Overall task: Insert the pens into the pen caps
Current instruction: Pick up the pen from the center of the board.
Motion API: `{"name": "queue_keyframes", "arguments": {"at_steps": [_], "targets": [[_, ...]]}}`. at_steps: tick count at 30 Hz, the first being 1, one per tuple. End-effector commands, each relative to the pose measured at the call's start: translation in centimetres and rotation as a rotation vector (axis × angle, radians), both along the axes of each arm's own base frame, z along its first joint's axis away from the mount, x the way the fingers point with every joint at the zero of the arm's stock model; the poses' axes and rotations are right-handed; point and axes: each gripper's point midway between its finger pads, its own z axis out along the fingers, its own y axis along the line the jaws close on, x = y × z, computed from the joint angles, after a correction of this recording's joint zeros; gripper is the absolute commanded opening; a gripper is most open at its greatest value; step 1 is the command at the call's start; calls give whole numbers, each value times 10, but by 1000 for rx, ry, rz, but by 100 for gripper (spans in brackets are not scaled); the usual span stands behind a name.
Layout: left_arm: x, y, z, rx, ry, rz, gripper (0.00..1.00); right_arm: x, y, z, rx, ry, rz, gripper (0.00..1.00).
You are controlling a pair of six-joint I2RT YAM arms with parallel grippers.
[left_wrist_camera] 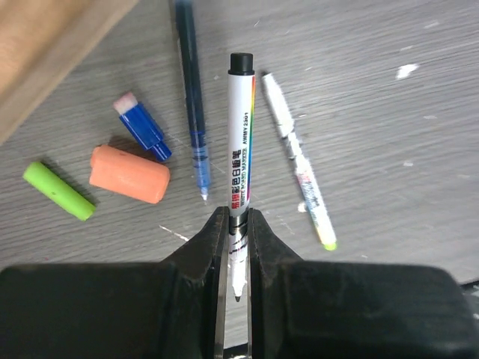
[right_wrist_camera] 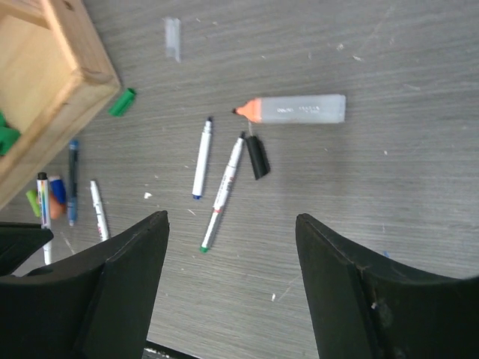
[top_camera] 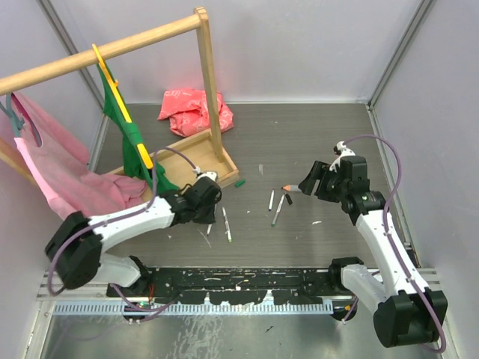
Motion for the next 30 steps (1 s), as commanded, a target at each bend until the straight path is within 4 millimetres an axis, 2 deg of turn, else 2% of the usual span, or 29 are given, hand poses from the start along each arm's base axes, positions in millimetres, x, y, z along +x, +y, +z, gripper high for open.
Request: {"name": "queue_keyframes", "arguments": {"at_steps": [1, 4, 7, 14, 17, 23, 30], "targets": [[16, -13, 80, -188, -205, -10, 0, 13, 14, 50, 80, -203, 45, 75], [19, -17, 117, -286, -292, -16, 0, 10, 25, 68, 138, -272, 96, 79], [21, -24, 150, -386, -366, -26, 0, 5, 45, 85, 231, -306, 164, 79], [29, -42, 212, -587, -471, -20, 0, -24, 137, 110, 337, -386, 275, 79], [31, -51, 231, -660, -497, -21, 0, -34, 165, 126, 478, -428, 318, 75], [35, -64, 256, -779, -523, -10, 0, -47, 209, 133, 584, -439, 387, 70], [36, -76, 273, -851, -536, -32, 0, -49, 237, 143, 610, -462, 421, 66]]}}
